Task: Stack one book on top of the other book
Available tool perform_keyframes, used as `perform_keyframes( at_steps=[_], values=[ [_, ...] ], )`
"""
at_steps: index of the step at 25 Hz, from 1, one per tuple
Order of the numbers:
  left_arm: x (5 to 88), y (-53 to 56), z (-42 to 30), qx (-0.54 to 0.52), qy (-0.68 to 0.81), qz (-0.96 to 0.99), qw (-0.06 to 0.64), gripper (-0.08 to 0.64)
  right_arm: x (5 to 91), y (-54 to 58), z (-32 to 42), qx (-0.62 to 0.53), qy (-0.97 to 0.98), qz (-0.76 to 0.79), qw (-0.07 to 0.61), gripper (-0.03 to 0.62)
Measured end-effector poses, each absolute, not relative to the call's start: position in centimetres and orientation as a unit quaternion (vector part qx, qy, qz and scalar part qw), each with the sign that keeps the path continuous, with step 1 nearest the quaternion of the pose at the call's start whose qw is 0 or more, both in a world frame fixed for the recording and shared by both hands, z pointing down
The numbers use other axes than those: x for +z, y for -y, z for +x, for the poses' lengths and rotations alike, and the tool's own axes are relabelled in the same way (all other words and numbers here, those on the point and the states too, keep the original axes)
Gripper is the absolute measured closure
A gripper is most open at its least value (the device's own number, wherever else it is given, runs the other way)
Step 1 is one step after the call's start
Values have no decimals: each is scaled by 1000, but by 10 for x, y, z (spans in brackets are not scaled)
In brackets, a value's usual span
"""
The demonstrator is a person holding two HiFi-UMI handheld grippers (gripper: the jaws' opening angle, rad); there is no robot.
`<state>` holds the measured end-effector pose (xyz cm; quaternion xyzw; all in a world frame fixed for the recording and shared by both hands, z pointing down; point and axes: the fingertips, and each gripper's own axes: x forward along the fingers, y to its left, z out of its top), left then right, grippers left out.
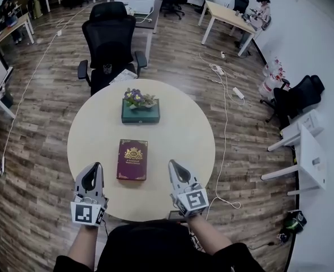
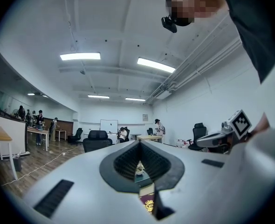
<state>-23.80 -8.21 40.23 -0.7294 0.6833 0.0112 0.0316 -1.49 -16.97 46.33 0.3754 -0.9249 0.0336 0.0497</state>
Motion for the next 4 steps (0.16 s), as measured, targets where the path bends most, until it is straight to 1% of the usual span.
perform_keyframes(
  at_steps=[4],
  values=[
    [404, 80, -240, 13, -683, -730, 28, 554, 464, 168, -20, 29, 927, 370, 49, 588]
  ],
)
